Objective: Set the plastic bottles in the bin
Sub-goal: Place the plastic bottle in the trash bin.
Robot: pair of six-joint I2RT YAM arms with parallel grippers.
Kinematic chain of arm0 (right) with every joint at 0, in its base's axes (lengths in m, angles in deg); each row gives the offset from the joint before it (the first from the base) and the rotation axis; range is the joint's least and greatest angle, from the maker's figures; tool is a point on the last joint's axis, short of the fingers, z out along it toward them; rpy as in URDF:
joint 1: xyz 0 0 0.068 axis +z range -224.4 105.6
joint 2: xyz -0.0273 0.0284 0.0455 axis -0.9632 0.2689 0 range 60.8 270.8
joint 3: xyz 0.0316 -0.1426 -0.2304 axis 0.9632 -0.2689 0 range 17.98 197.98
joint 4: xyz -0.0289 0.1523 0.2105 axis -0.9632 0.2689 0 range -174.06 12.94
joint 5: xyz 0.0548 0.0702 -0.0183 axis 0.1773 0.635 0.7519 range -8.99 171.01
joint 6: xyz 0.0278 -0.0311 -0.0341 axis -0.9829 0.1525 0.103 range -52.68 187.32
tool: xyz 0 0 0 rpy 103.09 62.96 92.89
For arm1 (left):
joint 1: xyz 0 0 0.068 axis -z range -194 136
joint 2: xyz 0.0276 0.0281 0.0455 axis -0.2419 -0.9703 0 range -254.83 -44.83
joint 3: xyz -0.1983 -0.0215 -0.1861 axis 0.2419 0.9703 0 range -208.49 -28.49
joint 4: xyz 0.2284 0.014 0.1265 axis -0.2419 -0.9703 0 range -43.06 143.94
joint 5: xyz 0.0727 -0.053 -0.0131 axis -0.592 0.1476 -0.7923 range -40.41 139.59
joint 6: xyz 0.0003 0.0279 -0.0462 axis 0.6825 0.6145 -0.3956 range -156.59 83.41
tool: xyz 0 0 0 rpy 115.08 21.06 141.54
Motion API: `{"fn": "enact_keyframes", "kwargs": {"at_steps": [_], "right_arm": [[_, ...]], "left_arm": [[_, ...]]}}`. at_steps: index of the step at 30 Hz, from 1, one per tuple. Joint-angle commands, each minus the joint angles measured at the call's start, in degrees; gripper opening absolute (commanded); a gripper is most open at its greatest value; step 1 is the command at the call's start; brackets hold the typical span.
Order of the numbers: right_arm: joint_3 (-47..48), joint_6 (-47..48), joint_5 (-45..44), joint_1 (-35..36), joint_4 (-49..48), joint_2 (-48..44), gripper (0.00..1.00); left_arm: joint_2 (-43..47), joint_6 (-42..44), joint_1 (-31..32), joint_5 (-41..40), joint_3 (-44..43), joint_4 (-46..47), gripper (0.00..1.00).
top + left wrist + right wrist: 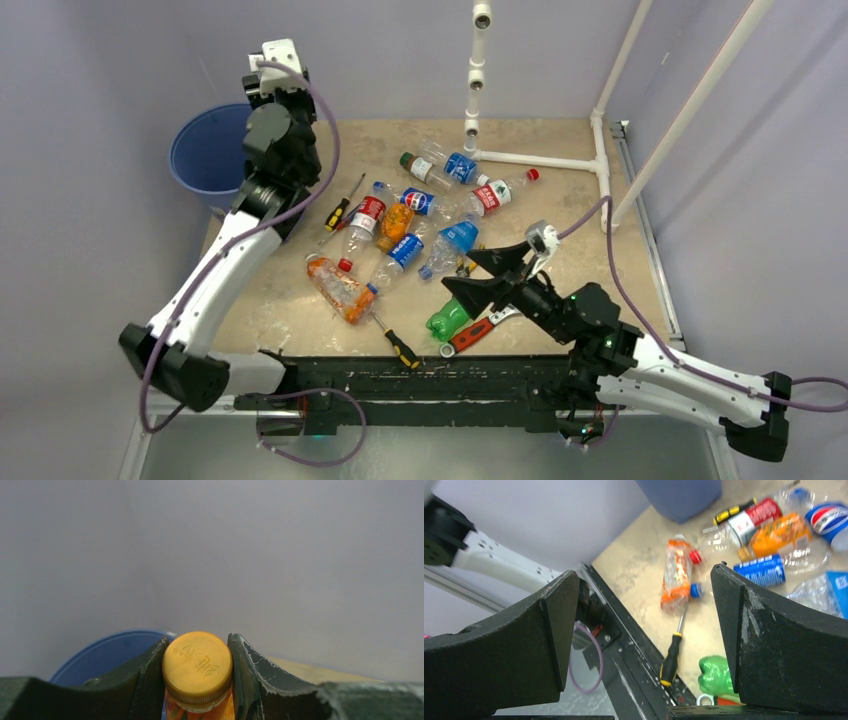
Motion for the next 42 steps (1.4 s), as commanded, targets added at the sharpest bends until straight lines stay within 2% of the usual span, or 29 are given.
{"fn": "enact_keyframes", "kwargs": {"at_steps": [1, 4, 8, 9, 13, 18, 20, 23, 24, 25, 27, 30, 31, 37, 40, 42], "right_arm": [[-1.77, -3.14, 1.97, 0.11, -1.39, 1.82, 0.99], [-2.75, -3.56, 2.59, 0.11, -2.10, 2.17, 0.99], [-3.04, -3.94, 3.18, 0.11, -2.85, 2.73, 0.99], [-3.08, -4.01, 3.47, 0.11, -3.08, 2.89, 0.99], [-3.56, -4.48, 3.56, 0.11, -3.39, 2.63, 0.99], [-2.82, -4.25, 3.25, 0.11, -0.18, 0.34, 0.99], [-2.75, -3.91, 2.29, 0.11, 1.31, -1.14, 0.99], [-2.58, -3.48, 1.04, 0.11, 2.90, -3.15, 0.99], [-2.58, -3.38, 0.65, 0.11, 3.17, -3.37, 0.99], [-2.50, -3.35, 0.44, 0.15, 3.44, -3.56, 0.99], [-2.09, -2.80, 0.26, 0.11, 3.69, -3.21, 0.99], [-0.64, -1.80, -0.53, 0.11, 4.11, -1.79, 0.99], [-0.04, -1.73, -1.28, 0.11, 4.54, -1.35, 0.99], [2.92, -1.76, -3.69, 0.11, 6.70, -0.30, 0.99], [3.99, -3.52, -7.81, 0.11, 7.62, 0.27, 0.99], [4.33, -4.04, -11.51, 0.11, 7.87, 0.49, 0.99]], "left_arm": [[-4.96, 9.76, -9.04, -11.30, -0.16, 13.67, 0.00], [-8.27, 10.40, -13.73, -11.96, -1.10, 18.46, 0.00], [-9.74, 14.09, -16.13, -10.15, 2.69, 29.91, 0.00], [-10.22, 14.06, -16.40, -9.27, 3.06, 29.97, 0.00], [-12.25, 5.42, -18.52, -5.20, 2.94, 21.11, 0.00], [-15.76, -10.26, -24.34, 5.92, 0.28, 7.66, 0.04], [-17.11, -12.89, -25.58, 9.13, -0.81, 4.84, 0.05], [-17.60, -13.03, -25.66, 9.55, -0.80, 4.38, 0.07], [-17.55, -12.94, -25.71, 9.42, -0.72, 4.26, 0.10], [-17.43, -12.96, -25.71, 9.30, -0.66, 4.15, 0.18], [-16.93, -13.39, -25.71, 9.07, -0.26, 4.23, 0.50], [-15.49, -14.25, -25.69, 8.08, -0.46, 3.53, 0.88], [-14.61, -14.36, -25.63, 7.91, -0.76, 3.33, 0.94], [-8.19, -17.75, -22.69, 10.94, -5.21, -1.71, 0.99], [-4.79, -17.85, -16.93, 14.89, -6.79, -6.47, 0.99], [-3.50, -19.56, -12.33, 18.92, -8.04, -13.25, 0.99]]}}
